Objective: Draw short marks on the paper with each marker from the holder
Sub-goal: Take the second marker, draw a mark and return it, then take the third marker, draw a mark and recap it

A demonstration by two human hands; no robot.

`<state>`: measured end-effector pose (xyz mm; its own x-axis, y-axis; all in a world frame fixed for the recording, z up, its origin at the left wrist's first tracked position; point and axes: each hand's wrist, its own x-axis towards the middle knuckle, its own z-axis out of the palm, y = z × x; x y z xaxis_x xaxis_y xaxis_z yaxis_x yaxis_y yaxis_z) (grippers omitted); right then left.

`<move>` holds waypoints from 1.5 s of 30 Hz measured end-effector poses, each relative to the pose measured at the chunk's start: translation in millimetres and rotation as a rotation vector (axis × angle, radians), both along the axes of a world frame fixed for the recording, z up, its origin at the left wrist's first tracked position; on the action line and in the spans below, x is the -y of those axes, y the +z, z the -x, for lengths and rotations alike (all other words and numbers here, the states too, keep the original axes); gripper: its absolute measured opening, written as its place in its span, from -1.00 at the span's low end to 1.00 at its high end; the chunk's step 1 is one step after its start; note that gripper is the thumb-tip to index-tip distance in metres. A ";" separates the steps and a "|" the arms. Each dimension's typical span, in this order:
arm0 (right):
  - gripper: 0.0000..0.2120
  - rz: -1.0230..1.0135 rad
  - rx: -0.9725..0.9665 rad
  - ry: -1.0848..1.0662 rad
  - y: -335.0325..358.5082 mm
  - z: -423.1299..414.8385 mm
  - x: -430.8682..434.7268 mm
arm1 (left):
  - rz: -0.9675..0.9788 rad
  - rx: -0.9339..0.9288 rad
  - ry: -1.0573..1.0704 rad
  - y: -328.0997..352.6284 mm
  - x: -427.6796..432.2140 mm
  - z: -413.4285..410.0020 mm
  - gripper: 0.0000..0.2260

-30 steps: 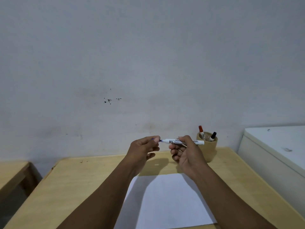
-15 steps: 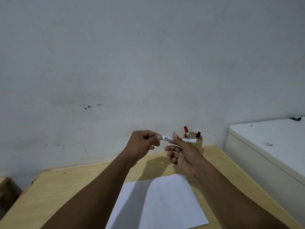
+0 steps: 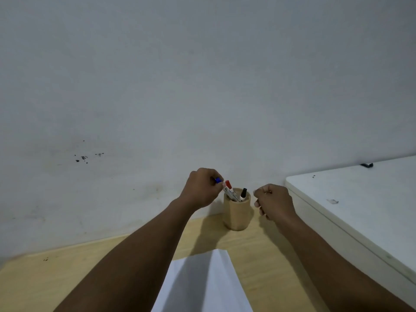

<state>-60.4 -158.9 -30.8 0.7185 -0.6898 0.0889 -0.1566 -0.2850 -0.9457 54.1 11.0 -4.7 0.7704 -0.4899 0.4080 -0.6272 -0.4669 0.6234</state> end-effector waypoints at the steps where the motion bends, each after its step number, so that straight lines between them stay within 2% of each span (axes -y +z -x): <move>1: -0.89 0.070 -0.002 -0.028 1.6 -4.0 1.9 | -0.044 -0.005 -0.015 -2.6 6.1 -0.8 -0.83; 3: -0.93 0.141 -0.014 0.011 5.1 -11.9 5.3 | -0.119 -0.014 -0.030 -8.4 16.6 -2.9 -0.81; 5: -0.86 0.136 -0.033 0.116 4.6 -19.5 6.8 | -0.147 -0.019 -0.031 -13.3 25.0 -6.8 -0.81; 12: -0.85 0.174 0.011 0.165 -11.9 -36.3 8.6 | -0.079 -0.169 -0.019 -22.5 45.0 -20.6 -0.58; 16: -0.84 0.199 0.023 0.194 -18.0 -41.2 8.9 | -0.136 -0.076 0.056 -27.8 50.1 -31.0 -0.68; 21: -0.81 0.225 0.030 0.205 -27.3 -50.3 6.8 | -0.157 -0.049 -0.014 -31.7 48.3 -34.4 -0.84; 28: -0.85 0.261 -0.002 0.184 -30.1 -50.1 3.8 | -0.118 0.005 -0.001 -24.9 42.0 -31.7 -0.86; 33: -0.83 0.261 -0.011 0.189 -24.8 -44.3 1.6 | -0.004 0.152 0.048 -1.6 27.5 -25.5 -0.83; 36: -0.71 0.312 -0.012 0.133 -19.5 -45.4 -5.1 | 0.072 0.183 0.092 27.5 5.1 -23.2 -0.82; 39: -0.60 0.362 0.029 0.067 -9.9 -49.1 -21.2 | 0.175 0.096 0.116 54.7 -28.4 -19.3 -0.81; 45: -0.58 0.584 0.058 0.112 17.0 -48.6 -99.5 | 0.352 -0.132 0.177 67.8 -115.2 -4.2 -0.81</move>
